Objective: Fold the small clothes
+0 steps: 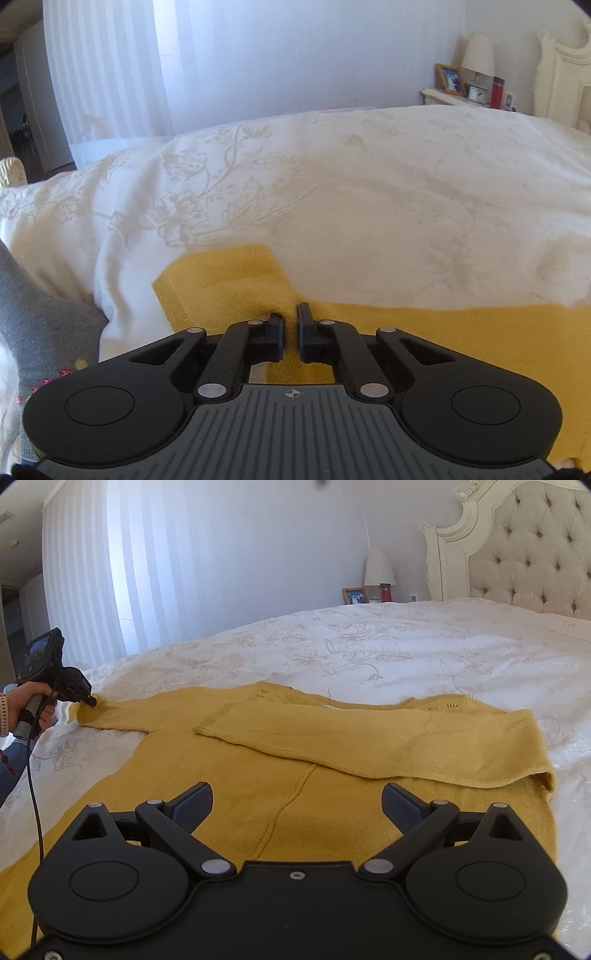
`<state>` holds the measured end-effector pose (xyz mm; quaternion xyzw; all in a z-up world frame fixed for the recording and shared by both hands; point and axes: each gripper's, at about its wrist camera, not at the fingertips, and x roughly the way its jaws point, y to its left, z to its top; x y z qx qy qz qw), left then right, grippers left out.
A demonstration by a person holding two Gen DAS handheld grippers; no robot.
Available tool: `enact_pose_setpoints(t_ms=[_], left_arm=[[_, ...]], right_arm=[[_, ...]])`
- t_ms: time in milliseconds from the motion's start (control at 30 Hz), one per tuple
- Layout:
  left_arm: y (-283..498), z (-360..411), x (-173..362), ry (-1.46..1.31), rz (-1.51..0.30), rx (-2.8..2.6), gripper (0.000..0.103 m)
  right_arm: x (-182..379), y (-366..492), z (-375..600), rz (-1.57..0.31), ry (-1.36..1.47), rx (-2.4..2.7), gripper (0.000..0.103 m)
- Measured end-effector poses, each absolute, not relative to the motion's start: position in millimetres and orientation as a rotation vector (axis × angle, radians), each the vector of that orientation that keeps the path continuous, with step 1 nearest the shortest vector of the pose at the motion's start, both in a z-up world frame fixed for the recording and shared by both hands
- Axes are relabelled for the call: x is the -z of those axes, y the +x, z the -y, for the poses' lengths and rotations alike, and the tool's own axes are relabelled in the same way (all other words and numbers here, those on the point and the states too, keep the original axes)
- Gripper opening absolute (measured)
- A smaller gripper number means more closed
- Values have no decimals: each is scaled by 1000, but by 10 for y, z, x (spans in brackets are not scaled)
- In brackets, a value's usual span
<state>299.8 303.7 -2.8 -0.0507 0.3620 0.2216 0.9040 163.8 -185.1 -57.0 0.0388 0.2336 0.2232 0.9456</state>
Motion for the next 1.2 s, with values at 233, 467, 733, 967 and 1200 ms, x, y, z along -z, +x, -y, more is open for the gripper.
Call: enact_pose_setpoints(t_ms=[233,467,733,967,1200], left_arm=[[3108,-2074,-211,-26,-728,-255,7],[3235,-1175,-20,-12,-789,-38,10],[2879,-818,90,152,-719,39,38],[2547,-1140,162,141,-693,-59,43],[2852,-1735,136,-151,-787,-115,44]], right_arm=[[470,1609,1952,-449,121,-449,98],[448,1629,2041,-450,144,-434,98],[488,1684,2118,-467,140,-407,98],[610,1747,2112,-520,207,-404,98],[595,1686,2055,-512,181,-415,98]])
